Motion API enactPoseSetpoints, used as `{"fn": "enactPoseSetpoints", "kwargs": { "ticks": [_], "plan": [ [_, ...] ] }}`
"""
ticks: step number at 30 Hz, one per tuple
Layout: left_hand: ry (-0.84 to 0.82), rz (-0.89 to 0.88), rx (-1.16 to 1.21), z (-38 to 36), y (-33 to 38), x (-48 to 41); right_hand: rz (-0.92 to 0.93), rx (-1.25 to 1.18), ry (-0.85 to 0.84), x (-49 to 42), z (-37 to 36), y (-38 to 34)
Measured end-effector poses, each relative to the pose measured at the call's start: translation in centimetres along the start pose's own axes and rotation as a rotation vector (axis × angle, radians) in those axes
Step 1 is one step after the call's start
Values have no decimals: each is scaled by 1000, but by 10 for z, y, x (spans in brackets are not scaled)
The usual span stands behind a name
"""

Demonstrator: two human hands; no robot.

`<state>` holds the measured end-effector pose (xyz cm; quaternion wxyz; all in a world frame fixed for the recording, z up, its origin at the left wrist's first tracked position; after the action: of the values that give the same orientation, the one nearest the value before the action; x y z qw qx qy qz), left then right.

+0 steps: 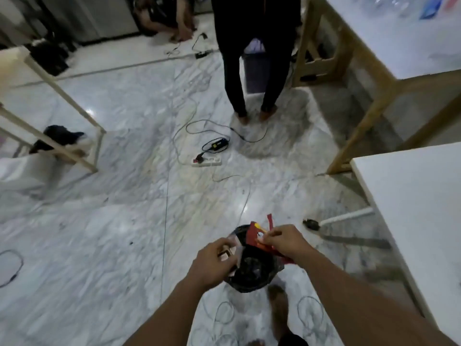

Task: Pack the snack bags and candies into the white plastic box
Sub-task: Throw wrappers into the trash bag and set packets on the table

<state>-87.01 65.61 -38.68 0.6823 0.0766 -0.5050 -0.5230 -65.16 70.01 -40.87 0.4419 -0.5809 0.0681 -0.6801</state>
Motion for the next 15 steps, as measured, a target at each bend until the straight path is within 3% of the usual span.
{"fn": "enactPoseSetpoints", "kwargs": {
  "ticks": [4,8,15],
  "plan": [
    [-16,190,218,-63,-71,-86,-184,-177,-113,-111,-62,97],
    [26,228,300,-124,-145,-188,-312,-253,-128,-229,-107,182],
    [-182,341,51,-186,-235,-268,-377,-249,-164,-319,-147,239]
  ]
}}
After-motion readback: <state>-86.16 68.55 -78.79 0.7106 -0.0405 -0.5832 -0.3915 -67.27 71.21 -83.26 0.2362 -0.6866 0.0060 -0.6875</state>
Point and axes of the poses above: each hand's wrist, its own x-axis away from the middle knuckle, its own z-axis out of the back of the hand, y = z × x, the point moved 5 cm from there along -x, towards the middle knuckle, and after that the axes turned 3 degrees about -y, right-handed, at the moved point
